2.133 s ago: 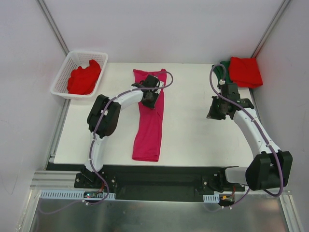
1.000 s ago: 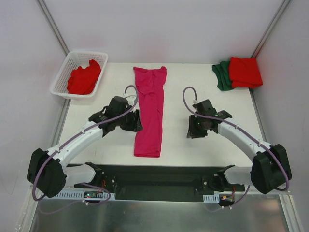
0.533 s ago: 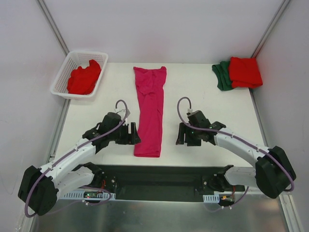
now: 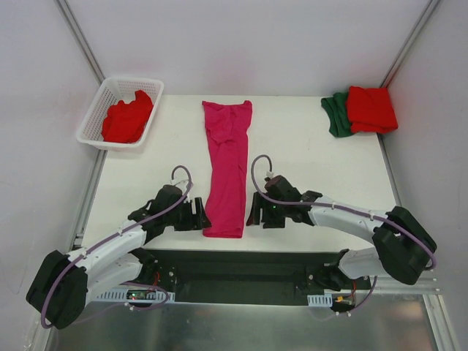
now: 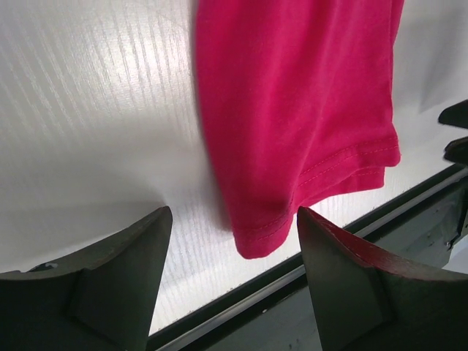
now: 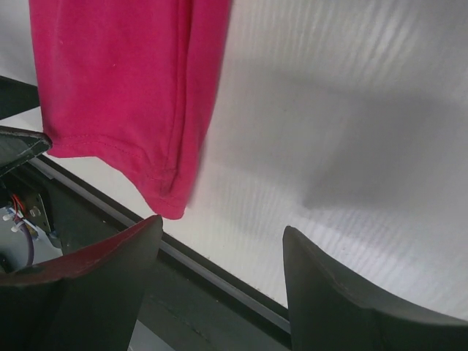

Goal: Fold and stack the t-shirts
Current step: Grab the bottom of the folded rectangular tshirt with both arms

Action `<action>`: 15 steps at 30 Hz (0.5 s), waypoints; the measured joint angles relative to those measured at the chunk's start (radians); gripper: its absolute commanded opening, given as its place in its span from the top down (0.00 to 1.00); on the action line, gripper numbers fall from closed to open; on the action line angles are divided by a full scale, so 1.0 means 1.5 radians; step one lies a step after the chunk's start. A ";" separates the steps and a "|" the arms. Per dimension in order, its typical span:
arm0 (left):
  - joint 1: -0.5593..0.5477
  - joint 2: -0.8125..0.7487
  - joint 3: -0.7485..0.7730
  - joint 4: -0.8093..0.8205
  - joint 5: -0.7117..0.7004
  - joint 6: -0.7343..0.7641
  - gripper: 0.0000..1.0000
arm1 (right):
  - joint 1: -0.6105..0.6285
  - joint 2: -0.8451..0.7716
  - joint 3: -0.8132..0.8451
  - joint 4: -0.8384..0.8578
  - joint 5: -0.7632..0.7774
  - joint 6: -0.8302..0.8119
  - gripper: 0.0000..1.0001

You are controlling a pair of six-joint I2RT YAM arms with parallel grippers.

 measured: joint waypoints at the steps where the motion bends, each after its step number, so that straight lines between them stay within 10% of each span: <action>1: 0.000 0.000 -0.003 0.008 0.000 -0.002 0.29 | 0.011 0.005 0.000 0.004 0.001 0.007 0.30; 15: -0.001 0.017 -0.020 0.082 0.008 -0.018 0.31 | 0.084 0.090 -0.027 0.186 -0.025 0.133 0.31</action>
